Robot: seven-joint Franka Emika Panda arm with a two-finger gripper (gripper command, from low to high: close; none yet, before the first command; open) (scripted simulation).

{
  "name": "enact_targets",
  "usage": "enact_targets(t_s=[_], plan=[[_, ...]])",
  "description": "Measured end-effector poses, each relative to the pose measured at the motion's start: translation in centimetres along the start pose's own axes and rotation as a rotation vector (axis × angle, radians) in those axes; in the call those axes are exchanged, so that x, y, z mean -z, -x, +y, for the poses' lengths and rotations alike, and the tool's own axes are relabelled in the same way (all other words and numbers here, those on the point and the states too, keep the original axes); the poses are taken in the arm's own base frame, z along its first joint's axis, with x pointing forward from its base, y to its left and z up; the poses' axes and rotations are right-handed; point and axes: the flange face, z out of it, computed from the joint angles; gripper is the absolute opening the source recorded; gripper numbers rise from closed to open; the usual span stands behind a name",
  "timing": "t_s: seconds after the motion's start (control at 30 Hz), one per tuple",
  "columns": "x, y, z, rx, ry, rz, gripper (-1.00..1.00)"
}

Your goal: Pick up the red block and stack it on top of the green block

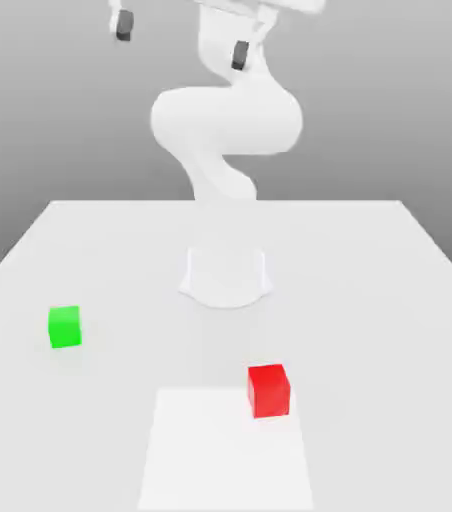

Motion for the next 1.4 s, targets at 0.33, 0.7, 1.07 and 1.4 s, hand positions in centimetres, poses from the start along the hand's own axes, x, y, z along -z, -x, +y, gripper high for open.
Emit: enact_targets(t_s=[0.33, 0.7, 1.07, 1.4], plan=[[-5.0, 1.2, 0.6, 0.081, 0.083, -0.085, 0.00], [-11.8, 4.2, 1.8, 0.252, 0.117, -0.233, 0.00], [-23.2, 9.1, 3.9, 0.620, 0.067, -0.452, 0.00], [-23.9, 9.7, 4.3, 0.702, 0.028, -0.442, 0.00]])
